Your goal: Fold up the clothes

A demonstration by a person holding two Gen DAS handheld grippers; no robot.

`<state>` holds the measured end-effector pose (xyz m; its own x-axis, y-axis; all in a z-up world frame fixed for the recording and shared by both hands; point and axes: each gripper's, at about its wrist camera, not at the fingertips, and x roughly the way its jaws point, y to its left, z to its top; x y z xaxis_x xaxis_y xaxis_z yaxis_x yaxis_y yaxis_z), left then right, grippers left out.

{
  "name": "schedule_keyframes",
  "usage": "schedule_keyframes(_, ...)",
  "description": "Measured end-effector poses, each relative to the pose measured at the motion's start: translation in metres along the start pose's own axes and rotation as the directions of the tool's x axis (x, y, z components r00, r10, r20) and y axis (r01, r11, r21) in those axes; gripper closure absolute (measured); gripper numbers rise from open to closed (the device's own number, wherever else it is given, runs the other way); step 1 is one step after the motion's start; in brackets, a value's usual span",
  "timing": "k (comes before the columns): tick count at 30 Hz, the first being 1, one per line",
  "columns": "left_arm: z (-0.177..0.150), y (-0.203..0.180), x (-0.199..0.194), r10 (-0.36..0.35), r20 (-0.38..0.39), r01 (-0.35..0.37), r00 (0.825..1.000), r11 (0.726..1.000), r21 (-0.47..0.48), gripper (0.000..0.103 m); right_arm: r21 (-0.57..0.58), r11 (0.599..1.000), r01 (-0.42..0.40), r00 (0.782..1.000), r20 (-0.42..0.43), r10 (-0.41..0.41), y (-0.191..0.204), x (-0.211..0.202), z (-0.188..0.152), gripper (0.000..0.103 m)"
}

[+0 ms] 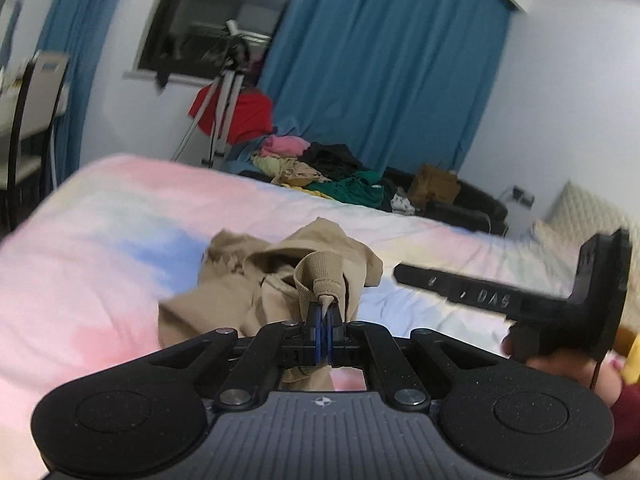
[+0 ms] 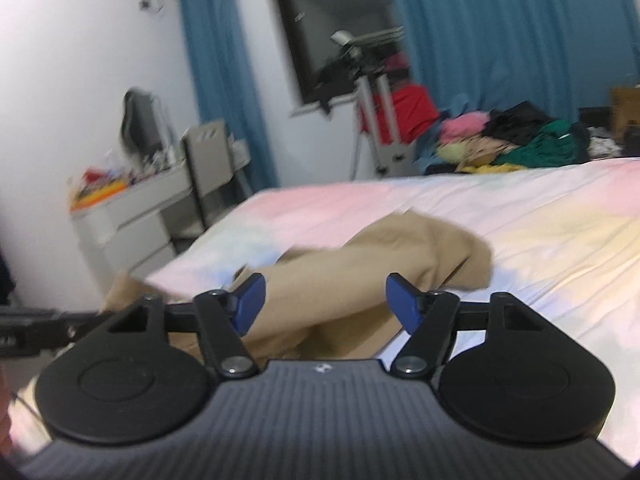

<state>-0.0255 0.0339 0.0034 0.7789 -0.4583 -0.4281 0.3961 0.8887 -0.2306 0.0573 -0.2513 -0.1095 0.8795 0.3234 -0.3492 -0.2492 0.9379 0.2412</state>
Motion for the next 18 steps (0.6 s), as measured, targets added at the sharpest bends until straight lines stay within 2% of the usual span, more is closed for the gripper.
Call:
schedule_keyframes(5, -0.008, 0.016, 0.001, -0.007, -0.002, 0.007, 1.000, 0.997, -0.076, 0.100, 0.022, 0.998, -0.057, 0.994, -0.095, 0.059, 0.008, 0.022, 0.002, 0.041)
schedule_keyframes(10, -0.013, 0.026, 0.007, -0.004, 0.007, 0.004, 1.000, 0.997, -0.083, 0.100, -0.026, 0.996, -0.081, 0.980, -0.186, 0.075, 0.027, 0.061, 0.027, 0.046)
schedule_keyframes(14, -0.021, 0.040, 0.015, -0.029, 0.007, 0.029, 1.000, 0.992, -0.126, 0.100, -0.081, 0.992, -0.094, 0.956, -0.287, 0.067, 0.043, 0.102, 0.043, 0.060)
schedule_keyframes(16, -0.022, 0.044, 0.017, -0.038, 0.008, 0.039, 0.999, 0.991, -0.131, 0.100, -0.134, 0.987, -0.091, 0.939, -0.341, 0.040, 0.052, 0.122, 0.044, 0.062)
schedule_keyframes(18, -0.023, 0.047, 0.018, -0.052, 0.012, 0.053, 0.999, 0.989, -0.135, 0.100, -0.209, 0.976, -0.065, 0.926, -0.377, -0.019, 0.059, 0.136, 0.038, 0.079)
